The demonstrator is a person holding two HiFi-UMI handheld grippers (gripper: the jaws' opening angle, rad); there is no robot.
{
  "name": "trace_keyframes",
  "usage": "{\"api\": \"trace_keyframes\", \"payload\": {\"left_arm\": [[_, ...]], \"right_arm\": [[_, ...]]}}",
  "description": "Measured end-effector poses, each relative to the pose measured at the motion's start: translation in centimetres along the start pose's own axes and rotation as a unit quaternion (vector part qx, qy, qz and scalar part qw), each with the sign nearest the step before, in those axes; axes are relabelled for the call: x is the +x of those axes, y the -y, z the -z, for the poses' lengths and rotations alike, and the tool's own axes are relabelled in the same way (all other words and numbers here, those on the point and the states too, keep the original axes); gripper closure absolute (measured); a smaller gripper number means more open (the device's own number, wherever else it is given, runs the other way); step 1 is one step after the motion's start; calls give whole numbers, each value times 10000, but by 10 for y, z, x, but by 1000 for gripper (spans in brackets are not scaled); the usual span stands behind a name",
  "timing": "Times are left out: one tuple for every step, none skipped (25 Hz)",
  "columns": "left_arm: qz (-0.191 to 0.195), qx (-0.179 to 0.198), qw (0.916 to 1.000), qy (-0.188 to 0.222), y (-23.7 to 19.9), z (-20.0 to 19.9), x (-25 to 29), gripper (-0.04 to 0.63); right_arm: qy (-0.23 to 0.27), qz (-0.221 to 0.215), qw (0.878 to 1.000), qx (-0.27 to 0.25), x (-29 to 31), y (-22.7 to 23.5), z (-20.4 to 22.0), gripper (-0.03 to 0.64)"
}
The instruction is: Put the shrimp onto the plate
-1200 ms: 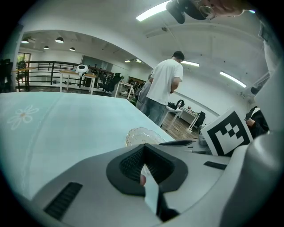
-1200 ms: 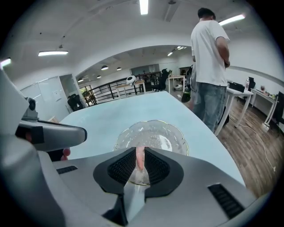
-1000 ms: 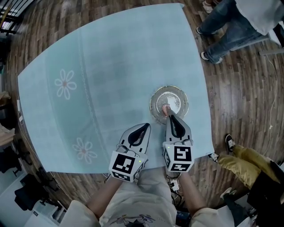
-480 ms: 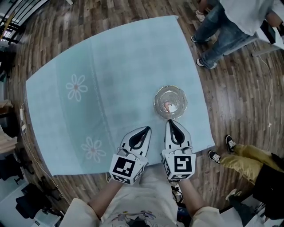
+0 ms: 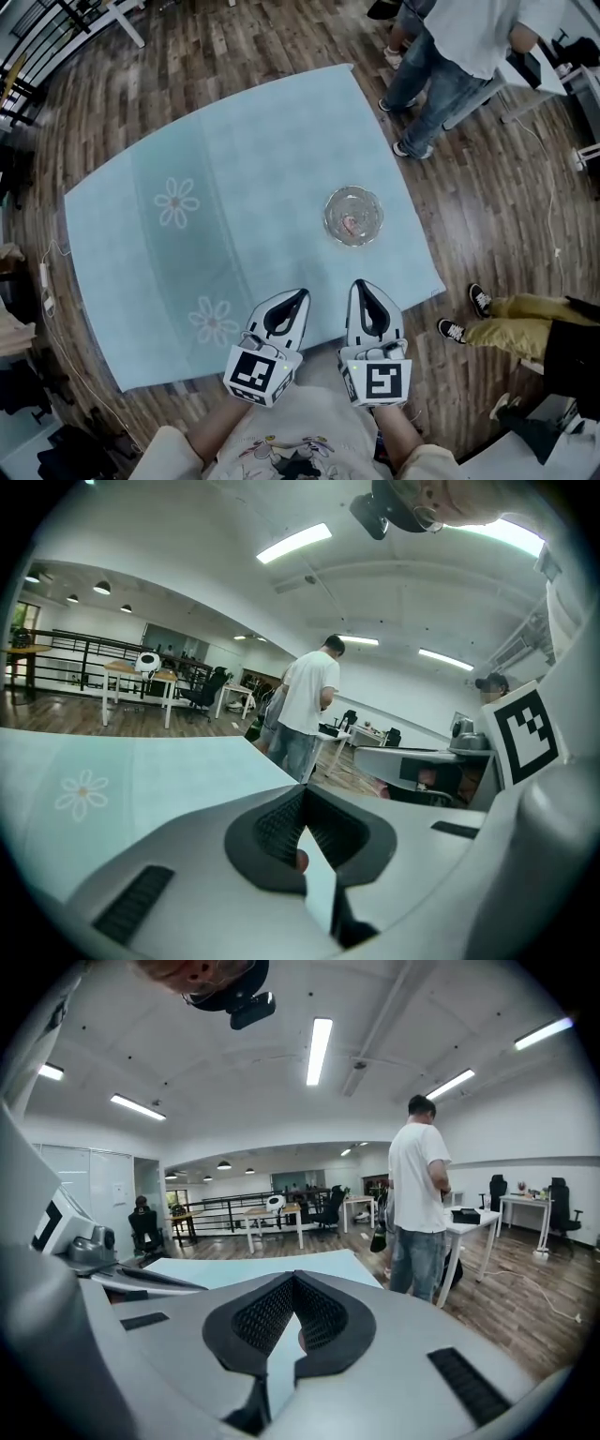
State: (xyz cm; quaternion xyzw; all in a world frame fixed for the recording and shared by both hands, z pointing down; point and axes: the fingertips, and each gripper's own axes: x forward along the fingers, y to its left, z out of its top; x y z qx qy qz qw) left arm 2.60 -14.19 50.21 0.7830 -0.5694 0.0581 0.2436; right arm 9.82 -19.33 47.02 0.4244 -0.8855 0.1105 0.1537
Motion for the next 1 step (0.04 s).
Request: {"api": "trace_keyframes", "payload": {"left_arm": [[28, 5, 10000, 19, 3, -3, -9, 595]], "right_arm": [[50, 46, 10000, -27, -9, -4, -6, 594]]}}
